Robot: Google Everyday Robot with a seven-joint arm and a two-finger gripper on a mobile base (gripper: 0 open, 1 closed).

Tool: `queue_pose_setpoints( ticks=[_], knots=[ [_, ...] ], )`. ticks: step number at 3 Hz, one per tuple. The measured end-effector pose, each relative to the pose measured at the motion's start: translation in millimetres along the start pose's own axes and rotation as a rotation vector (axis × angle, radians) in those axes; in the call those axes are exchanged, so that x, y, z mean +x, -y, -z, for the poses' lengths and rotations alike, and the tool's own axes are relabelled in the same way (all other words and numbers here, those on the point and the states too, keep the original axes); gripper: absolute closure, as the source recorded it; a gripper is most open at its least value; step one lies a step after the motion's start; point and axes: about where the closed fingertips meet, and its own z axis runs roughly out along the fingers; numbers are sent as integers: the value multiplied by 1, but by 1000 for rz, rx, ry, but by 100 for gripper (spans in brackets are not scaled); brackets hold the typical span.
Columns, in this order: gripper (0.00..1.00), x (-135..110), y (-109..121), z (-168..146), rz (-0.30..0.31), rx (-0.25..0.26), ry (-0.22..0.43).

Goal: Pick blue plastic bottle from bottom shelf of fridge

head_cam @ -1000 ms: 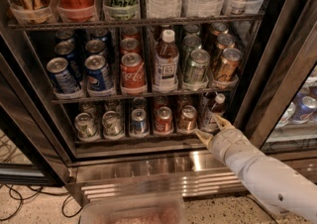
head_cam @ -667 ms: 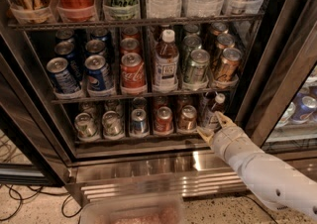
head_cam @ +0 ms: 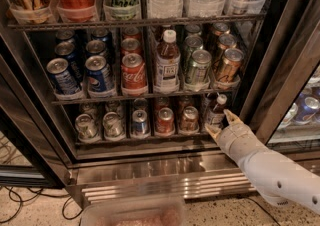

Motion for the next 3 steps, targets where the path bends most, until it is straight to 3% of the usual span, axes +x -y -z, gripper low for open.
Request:
queue_pose_setpoints(
  ticks=[1,3],
  knots=[
    [38,-8,13,-35,-2,14,-3],
    [38,-1,17,-43,3,29,-35]
  ],
)
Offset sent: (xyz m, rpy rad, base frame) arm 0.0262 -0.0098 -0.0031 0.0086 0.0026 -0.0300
